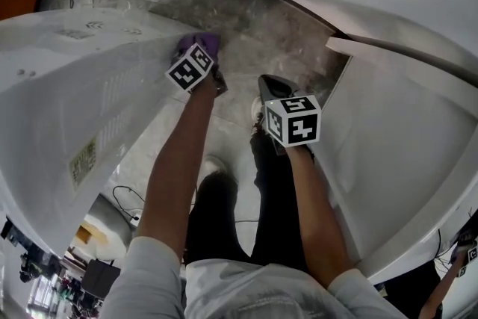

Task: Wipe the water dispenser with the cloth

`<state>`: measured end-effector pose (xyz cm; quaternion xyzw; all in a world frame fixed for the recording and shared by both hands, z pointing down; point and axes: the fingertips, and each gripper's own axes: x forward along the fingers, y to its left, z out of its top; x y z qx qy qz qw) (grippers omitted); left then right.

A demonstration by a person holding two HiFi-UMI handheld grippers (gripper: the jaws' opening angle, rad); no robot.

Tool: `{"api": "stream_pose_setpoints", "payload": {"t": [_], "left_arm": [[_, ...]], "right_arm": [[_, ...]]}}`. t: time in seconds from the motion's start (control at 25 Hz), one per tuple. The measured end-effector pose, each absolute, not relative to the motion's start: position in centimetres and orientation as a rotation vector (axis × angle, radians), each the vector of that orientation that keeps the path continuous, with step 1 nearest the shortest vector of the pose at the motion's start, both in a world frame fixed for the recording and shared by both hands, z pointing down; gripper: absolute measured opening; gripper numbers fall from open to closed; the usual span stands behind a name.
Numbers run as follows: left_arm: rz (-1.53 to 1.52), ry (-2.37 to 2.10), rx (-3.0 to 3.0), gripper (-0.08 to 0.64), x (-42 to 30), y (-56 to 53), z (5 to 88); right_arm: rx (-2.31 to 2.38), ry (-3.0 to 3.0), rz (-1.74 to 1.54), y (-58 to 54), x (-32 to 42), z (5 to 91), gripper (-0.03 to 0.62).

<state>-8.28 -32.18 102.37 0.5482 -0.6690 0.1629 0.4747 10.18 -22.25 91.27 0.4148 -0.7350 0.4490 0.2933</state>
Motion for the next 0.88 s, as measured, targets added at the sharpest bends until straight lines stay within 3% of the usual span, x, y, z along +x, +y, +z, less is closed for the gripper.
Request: {"api": "stream_pose_setpoints", "payload": {"t": [0.44,0.88], "left_arm": [[0.085,-1.688,1.276,0.06,-9.0,-31.2,93.1],[0.218,-1.724,1.431,0.058,-13.2,-22.7,83.5]], "right_arm": [[1.157,-1.936,1.217,-20.7,10.2,84.2,0.008],[1.186,-1.994,1.108,-17.5,10.4,74.3,0.008]]}}
